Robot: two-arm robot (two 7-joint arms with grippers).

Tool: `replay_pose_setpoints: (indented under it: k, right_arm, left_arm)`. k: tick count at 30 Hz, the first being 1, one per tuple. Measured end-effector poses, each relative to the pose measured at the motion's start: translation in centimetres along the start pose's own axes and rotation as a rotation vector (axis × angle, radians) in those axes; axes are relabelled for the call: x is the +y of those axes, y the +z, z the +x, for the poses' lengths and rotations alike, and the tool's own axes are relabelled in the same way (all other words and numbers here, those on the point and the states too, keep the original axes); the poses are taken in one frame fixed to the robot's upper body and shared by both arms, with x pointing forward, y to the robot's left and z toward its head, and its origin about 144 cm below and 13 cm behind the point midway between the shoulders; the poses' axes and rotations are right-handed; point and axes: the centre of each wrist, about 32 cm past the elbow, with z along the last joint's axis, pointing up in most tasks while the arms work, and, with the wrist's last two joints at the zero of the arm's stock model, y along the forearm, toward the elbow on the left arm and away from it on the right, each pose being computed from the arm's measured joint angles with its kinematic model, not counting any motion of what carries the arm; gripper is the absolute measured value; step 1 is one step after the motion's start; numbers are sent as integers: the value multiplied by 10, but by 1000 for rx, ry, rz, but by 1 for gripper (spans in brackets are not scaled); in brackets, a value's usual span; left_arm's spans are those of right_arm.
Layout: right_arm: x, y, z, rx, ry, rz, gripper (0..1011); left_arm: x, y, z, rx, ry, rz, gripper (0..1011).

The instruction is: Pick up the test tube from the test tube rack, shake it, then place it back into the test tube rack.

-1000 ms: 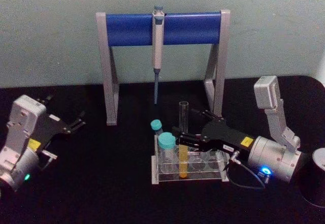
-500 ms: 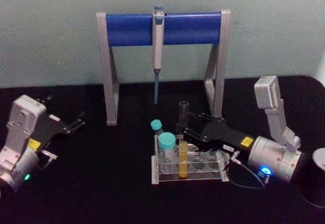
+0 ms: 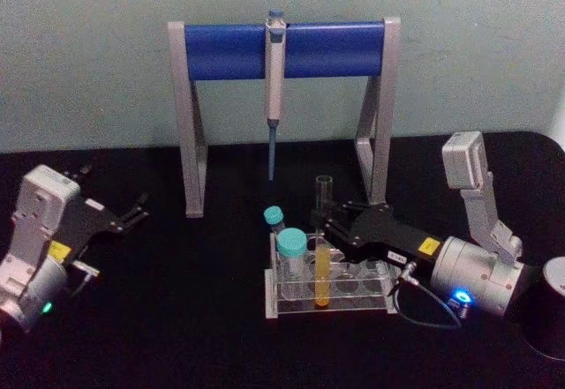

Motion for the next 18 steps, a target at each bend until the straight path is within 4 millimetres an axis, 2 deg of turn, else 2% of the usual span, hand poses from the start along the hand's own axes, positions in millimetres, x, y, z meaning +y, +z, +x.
replay_pose_setpoints:
  k: [18]
  right_arm:
    - [-1,0,0,-16,3,9,235]
  left_arm:
    - [0,0,0,0,0,0,1001]
